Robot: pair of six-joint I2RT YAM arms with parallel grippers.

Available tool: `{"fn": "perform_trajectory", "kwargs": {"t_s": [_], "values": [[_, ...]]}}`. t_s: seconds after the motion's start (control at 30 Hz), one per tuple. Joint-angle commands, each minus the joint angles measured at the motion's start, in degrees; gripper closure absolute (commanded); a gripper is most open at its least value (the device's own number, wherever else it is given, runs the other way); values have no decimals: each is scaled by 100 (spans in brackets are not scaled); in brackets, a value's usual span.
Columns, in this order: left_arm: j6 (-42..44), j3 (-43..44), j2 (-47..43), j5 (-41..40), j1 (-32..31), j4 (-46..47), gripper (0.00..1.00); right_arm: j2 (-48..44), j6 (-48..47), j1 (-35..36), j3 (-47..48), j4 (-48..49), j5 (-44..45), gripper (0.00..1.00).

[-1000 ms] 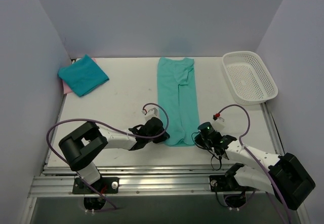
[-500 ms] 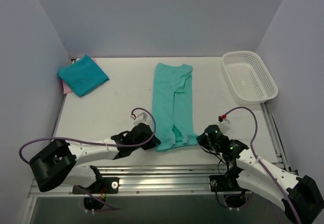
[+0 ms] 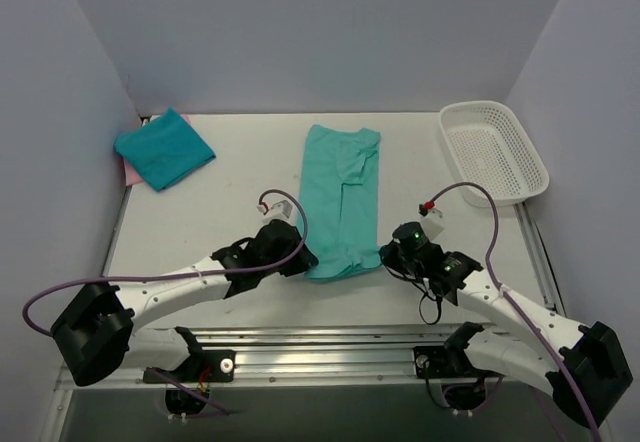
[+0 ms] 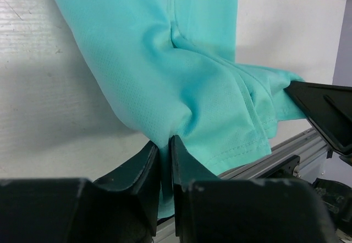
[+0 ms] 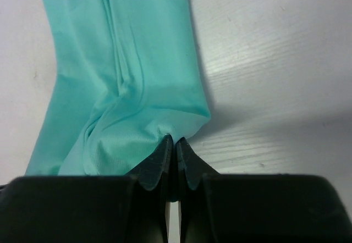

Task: Fold and stack the t-shirts
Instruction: Fold the folded rectangular tshirt in 1/3 of the way

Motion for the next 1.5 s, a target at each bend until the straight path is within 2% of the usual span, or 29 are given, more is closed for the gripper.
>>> {"fn": "perform_trajectory", "kwargs": {"t_s": [0.0, 0.17, 0.47, 0.67, 0.77, 1.03, 1.27, 1.47], "values": [[226, 325, -112, 343, 228, -141, 79, 155, -341, 65, 505, -198, 228, 100], [279, 413, -103, 791, 553, -123, 75, 410, -595, 101, 1023, -347, 227, 100], [552, 816, 230, 1371, 1449, 140, 71, 1551, -1053, -13, 1798, -181, 561, 100], [701, 1414, 1065, 1829, 2038, 421, 71, 2738, -1220, -251, 2404, 162, 518, 100], [649, 1722, 1810, 2039, 2240, 780, 71, 3300, -1212, -330, 2799, 267, 482, 100], [552, 2636, 3297, 2664, 2504, 1511, 76, 4382, -1255, -708, 3977, 206, 298, 100], [675, 3979, 4474, 3138, 2882, 1249, 76, 5321, -1212, -1156, 4786, 171, 237, 100], [815, 4674, 5125, 3306, 3216, 1117, 76, 6218, -1141, -1595, 5559, 232, 17, 100]]}}
